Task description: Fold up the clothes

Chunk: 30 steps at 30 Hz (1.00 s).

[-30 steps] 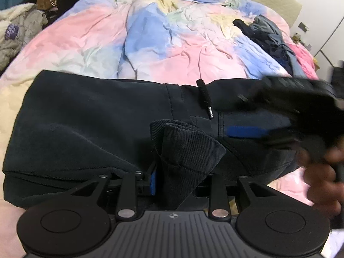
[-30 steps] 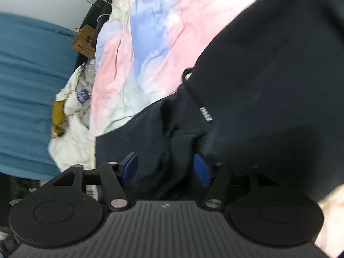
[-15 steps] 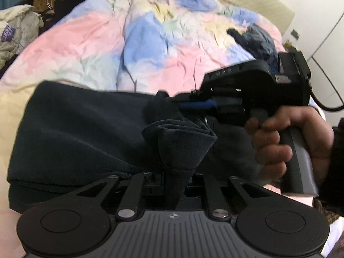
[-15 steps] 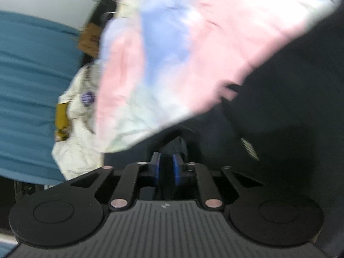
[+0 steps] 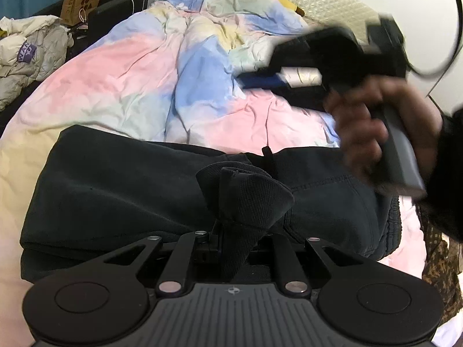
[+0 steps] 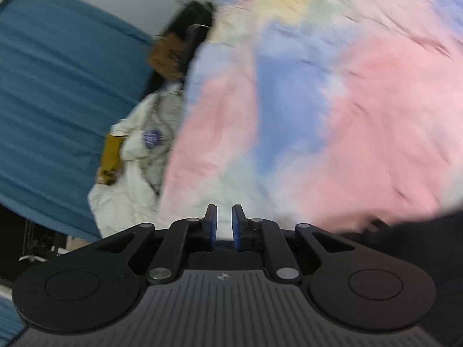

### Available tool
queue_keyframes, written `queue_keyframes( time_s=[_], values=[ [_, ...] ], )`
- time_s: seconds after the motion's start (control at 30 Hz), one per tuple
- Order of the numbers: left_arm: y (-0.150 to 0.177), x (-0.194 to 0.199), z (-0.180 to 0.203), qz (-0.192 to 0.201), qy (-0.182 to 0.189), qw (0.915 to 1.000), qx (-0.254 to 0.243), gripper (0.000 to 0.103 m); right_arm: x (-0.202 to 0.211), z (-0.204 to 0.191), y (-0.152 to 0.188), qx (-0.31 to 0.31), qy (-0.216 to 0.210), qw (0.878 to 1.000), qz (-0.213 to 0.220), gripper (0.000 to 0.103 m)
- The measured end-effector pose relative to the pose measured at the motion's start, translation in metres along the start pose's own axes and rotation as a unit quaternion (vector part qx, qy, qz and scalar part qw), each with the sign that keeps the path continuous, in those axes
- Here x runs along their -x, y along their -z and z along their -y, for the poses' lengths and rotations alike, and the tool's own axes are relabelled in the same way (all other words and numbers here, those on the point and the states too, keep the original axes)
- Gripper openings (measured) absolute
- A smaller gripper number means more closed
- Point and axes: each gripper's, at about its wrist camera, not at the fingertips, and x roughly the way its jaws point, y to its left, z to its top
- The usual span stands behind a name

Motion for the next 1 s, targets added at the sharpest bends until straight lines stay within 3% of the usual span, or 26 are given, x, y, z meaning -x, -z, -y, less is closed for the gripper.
queue_keyframes(
  time_s=[0.27,0.3,0.4,0.7,0.83,1.0],
  values=[
    [0.006,-0.002,-0.001,-0.004,0.000,1.0000,0.005,0.013,0.031,0.068,0.055,-0.087,0.032,0.995,-0.031,0.028],
    [0.006,-0.002,-0.001,-0.005,-0.001,1.0000,0.005,0.013,0.033,0.073,0.061,-0.101,0.031,0.994,-0.033,0.029],
    [0.007,-0.001,0.000,-0.004,-0.002,1.0000,0.008,0.013,0.037,0.088,0.077,-0.143,0.023,0.989,-0.038,0.050],
    [0.006,0.002,0.001,-0.004,-0.007,1.0000,0.004,0.013,0.007,0.102,0.091,-0.219,-0.029,0.973,-0.070,0.060],
    [0.004,0.001,0.002,-0.005,-0.009,1.0000,0.002,0.013,-0.016,0.107,0.086,-0.237,-0.021,0.968,-0.080,0.045],
    [0.002,0.006,0.004,0.008,-0.007,0.9998,-0.018,0.013,-0.026,0.066,0.055,-0.143,-0.011,0.988,-0.062,0.019]
  ],
)
